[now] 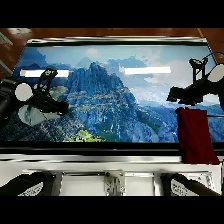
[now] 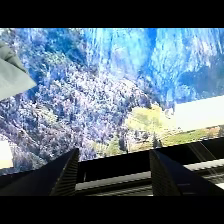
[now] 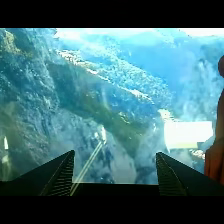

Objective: Fold the shirts.

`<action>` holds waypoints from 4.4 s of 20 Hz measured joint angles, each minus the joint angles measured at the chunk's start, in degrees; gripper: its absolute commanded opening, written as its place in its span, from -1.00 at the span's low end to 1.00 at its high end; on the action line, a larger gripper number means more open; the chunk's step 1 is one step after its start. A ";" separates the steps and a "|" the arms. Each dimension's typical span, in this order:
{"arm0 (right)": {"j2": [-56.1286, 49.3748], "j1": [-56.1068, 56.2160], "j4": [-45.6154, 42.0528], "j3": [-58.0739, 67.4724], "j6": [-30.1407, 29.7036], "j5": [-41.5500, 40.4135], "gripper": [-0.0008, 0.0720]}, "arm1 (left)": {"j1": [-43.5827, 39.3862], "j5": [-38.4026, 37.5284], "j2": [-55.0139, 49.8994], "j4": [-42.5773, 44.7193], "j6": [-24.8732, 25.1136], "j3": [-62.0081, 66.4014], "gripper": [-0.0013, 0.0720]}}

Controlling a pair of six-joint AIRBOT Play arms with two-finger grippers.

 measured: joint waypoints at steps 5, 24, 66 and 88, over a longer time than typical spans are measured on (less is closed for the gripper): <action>0.00 0.00 0.02 0.00 -0.02 0.02 0.78 | 0.00 0.00 0.00 0.00 -0.02 0.00 0.47; 0.00 0.00 0.02 0.00 0.00 0.00 0.78 | 0.00 0.00 0.00 0.00 -0.02 0.00 0.47; -0.04 0.00 6.27 0.00 -2.19 -0.33 0.78 | 36.02 16.96 -31.32 -8.96 -2.29 7.82 -0.87; 18.64 0.00 3.34 -0.02 -2.23 6.40 0.78 | -16.83 18.86 6.40 -12.52 5.97 5.70 -0.86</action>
